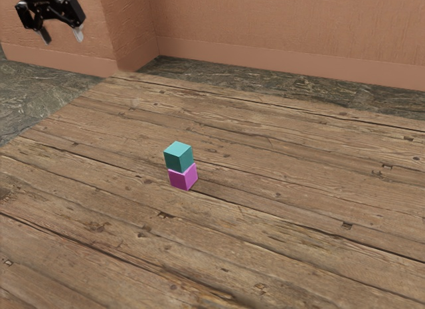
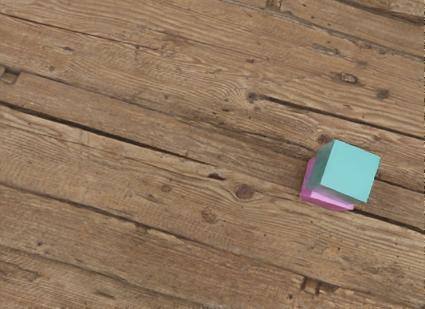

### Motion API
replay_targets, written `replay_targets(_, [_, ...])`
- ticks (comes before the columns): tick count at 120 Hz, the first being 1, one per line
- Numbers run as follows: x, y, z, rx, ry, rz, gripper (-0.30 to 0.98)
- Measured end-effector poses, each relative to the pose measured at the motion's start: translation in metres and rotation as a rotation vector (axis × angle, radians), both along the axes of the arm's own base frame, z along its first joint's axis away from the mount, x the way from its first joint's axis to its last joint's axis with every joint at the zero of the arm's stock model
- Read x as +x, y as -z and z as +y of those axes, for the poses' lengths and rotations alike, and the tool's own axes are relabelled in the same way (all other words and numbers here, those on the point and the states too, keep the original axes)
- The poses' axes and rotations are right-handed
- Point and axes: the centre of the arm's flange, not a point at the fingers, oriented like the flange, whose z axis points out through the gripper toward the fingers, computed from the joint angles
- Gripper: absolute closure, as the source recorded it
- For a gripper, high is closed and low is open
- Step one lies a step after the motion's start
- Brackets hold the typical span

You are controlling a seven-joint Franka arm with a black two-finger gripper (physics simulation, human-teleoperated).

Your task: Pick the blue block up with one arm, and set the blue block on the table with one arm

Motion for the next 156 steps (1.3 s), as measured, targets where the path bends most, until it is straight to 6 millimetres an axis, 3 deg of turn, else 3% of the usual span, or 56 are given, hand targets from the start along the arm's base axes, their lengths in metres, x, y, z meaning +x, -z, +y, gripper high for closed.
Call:
replay_targets(27, [-0.004, -0.001, -0.004, -0.024, 0.044, 0.020, 0.02])
replay_targets(29, [-0.010, -0.014, -0.007, -0.018, 0.051, -0.001, 0.02])
replay_targets(35, [-0.071, -0.100, -0.029, 0.013, 0.089, -0.153, 0.02])
replay_targets(38, [-0.089, -0.121, -0.040, 0.032, 0.109, -0.187, 0.02])
replay_targets(41, [-0.095, -0.127, -0.050, 0.044, 0.129, -0.188, 0.02])
replay_targets(45, [-0.085, -0.113, -0.058, 0.050, 0.148, -0.147, 0.02])
replay_targets(58, [-0.017, -0.033, -0.083, 0.122, 0.188, 0.049, 0.02])
replay_targets(64, [0.003, -0.003, -0.091, 0.141, 0.197, 0.113, 0.02])
replay_targets(71, [0.022, 0.029, -0.085, 0.144, 0.186, 0.175, 0.02])
replay_targets(81, [0.041, 0.078, -0.059, 0.088, 0.160, 0.233, 0.02])
replay_targets(93, [0.066, 0.132, -0.062, 0.061, 0.182, 0.271, 0.02])
replay_targets(113, [0.078, 0.195, -0.057, 0.038, 0.213, 0.284, 0.02])
replay_targets(125, [0.087, 0.203, -0.056, 0.058, 0.255, 0.227, 0.02])
replay_targets(137, [0.100, 0.208, -0.068, 0.096, 0.309, 0.173, 0.02])
replay_targets(156, [0.125, 0.250, -0.087, 0.108, 0.379, 0.148, 0.02])
